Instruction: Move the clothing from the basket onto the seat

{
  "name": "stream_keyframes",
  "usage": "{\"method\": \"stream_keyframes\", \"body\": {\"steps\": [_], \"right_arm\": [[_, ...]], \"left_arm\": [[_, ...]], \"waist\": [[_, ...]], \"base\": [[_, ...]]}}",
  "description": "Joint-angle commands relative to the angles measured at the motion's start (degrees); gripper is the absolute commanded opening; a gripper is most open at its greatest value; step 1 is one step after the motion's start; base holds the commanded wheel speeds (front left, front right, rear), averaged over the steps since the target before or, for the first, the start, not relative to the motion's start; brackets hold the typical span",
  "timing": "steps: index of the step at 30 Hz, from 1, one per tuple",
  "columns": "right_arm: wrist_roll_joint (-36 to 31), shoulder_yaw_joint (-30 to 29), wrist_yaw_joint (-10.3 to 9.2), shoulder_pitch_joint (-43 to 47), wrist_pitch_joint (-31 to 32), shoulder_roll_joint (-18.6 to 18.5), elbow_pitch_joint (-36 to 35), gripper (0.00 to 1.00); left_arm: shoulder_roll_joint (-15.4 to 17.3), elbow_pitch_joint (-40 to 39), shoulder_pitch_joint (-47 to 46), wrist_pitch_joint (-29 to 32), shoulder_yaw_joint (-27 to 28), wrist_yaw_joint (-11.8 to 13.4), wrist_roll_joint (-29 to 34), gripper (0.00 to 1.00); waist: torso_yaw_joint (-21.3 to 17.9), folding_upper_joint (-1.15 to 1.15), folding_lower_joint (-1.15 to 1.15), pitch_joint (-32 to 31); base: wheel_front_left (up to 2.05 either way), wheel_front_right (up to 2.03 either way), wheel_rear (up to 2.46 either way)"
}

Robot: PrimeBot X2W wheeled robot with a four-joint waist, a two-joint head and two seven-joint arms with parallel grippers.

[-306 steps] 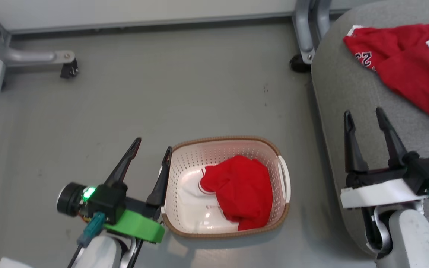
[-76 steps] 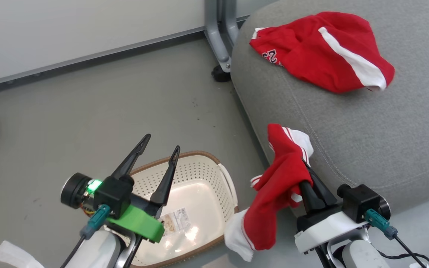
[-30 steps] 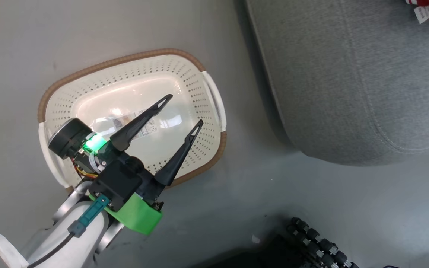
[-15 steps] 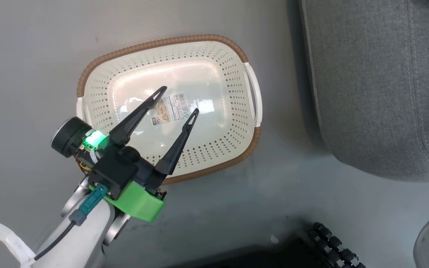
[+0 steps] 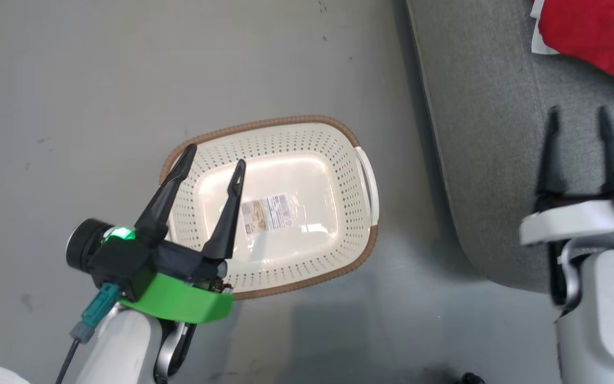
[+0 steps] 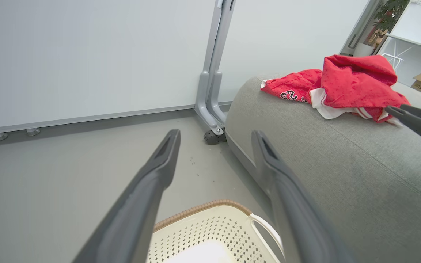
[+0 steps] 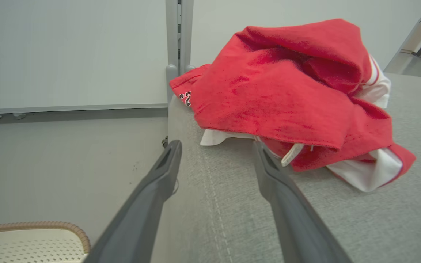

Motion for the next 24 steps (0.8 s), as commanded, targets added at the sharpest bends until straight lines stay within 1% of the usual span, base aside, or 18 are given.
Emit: {"method": "stream_keyframes", "body": {"steps": [1,4,6,10,13,18,24], "right_arm": [[1.8,3.56,-0.08,2.45,-0.16,-0.16,0.25,1.0],[3.99,11.78,-0.08,6.02,-0.16,-0.22,1.41,1.0],[5.53,15.63,-0.09,7.73,-0.17,-0.24,1.95,1.0],[7.96,20.28,-0.08,11.07,-0.17,-0.19,0.66,1.0],[8.88,21.51,-0.08,15.07,-0.17,-0.2,-1.18,1.0],[7.23,21.19,-0.08,21.35,-0.17,-0.17,-3.75,1.0],[5.69,19.53,-0.08,25.4,-0.16,-0.17,-4.87,1.0]], "left_arm": [[-0.9,0.59,1.99,-0.01,1.83,-0.23,0.44,1.0],[-3.55,1.94,5.13,-0.02,5.99,-0.5,0.87,1.0],[-4.79,3.18,7.13,-0.03,8.99,-0.54,1.1,1.0],[-6.75,4.7,11.24,-0.02,14.44,-0.31,2.51,1.0],[-7.63,4.72,15.2,-0.02,17.59,-0.31,4.21,1.0],[-8.38,2.42,21.73,-0.02,20.81,-0.44,6.24,1.0],[-8.69,-0.78,26.8,-0.02,23.0,-0.63,7.47,1.0]], "waist": [[3.87,0.0,0.0,-9.22],[5.55,0.0,0.0,-13.44],[6.51,0.0,0.0,-16.23],[8.21,0.0,0.0,-21.53],[9.03,0.0,0.0,-25.7],[9.28,0.0,0.0,-30.59],[8.9,0.0,0.0,-32.85]], "base": [[0.0,0.0,0.0],[0.0,0.0,0.0],[0.0,0.0,0.0],[0.0,0.0,0.0],[0.0,0.0,0.0],[0.0,0.0,0.0],[0.0,0.0,0.0]]}}
